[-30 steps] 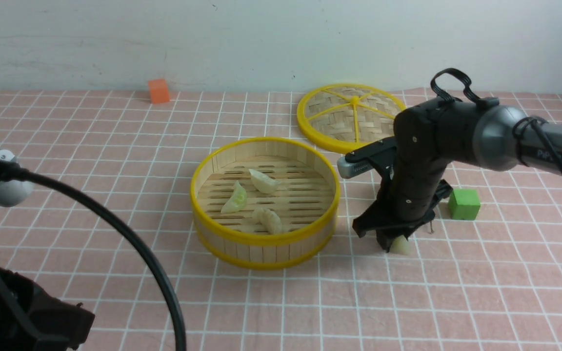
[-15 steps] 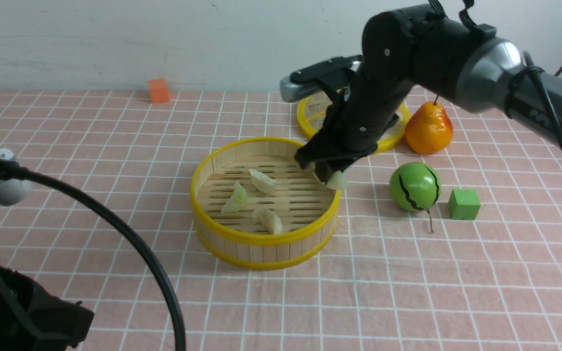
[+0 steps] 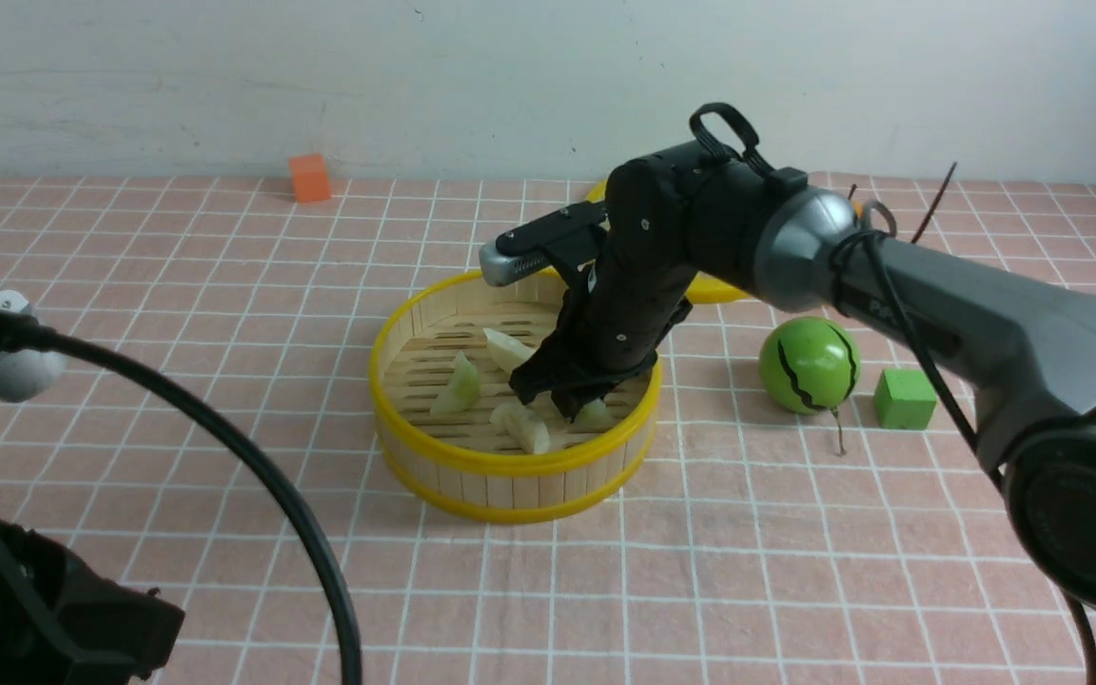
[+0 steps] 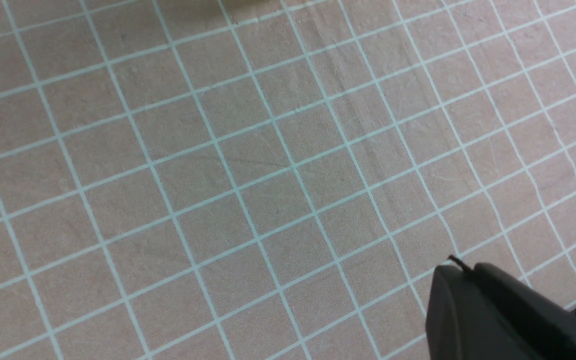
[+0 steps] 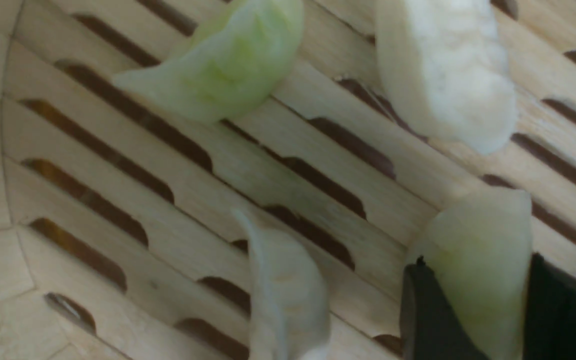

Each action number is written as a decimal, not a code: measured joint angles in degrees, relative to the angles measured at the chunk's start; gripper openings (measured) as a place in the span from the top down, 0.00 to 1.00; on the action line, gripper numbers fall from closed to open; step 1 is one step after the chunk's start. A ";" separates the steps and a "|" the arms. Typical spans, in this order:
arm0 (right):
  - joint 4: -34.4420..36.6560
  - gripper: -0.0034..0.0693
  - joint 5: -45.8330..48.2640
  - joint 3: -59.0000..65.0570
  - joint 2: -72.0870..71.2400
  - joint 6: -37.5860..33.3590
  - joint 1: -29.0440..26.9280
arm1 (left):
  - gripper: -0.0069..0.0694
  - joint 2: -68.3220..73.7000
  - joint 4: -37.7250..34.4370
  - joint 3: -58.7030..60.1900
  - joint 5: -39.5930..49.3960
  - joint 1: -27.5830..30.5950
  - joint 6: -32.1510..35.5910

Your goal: Put the dumplings into the steamer on the table with the pink tablecloth.

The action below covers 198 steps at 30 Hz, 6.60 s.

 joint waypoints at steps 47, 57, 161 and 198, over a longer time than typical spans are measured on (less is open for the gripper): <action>3.86 0.97 -24.14 65.47 -91.15 -13.73 8.30 | 0.86 -42.79 1.25 27.22 -19.64 0.00 -0.05; 3.79 0.96 -22.12 70.92 -99.14 -13.73 8.30 | 0.85 -42.79 1.25 27.22 -19.60 0.00 -0.05; -1.58 0.93 -30.34 118.88 -133.70 8.83 -34.70 | 0.93 -47.95 15.66 52.13 -38.55 20.52 -14.74; -1.58 0.89 -30.28 118.88 -133.70 8.83 -34.70 | 0.92 -47.95 15.73 52.13 -38.38 20.52 -14.87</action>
